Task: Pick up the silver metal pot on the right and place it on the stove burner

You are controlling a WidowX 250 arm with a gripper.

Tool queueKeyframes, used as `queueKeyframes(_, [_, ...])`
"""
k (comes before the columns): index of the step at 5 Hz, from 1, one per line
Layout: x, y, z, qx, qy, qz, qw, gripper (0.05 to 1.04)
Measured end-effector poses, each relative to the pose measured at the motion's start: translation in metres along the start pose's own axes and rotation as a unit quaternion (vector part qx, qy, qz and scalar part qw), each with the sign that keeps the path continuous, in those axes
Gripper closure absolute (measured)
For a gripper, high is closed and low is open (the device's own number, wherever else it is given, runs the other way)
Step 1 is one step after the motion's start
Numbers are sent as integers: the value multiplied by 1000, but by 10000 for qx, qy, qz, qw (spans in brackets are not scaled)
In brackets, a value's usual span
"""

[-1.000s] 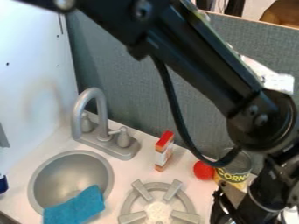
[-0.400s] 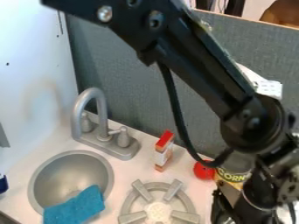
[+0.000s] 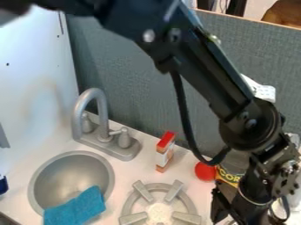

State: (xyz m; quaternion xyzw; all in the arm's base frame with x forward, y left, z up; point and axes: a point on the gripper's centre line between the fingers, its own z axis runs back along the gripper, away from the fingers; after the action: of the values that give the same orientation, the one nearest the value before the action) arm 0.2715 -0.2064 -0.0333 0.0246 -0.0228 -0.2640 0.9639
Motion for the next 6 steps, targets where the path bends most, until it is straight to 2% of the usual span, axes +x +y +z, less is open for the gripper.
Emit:
queueKeyframes(1, [10, -4, -5, -48, 33, -103, 9999, 82])
queueKeyframes(4, [20, -18, 4, -68, -60, -324, 9994, 82])
queueKeyframes(5, [20, -19, -5, -46, 37, -364, 9993, 83])
queueKeyframes(6, [25, -20, -8, -48, 22, -340, 9994, 83])
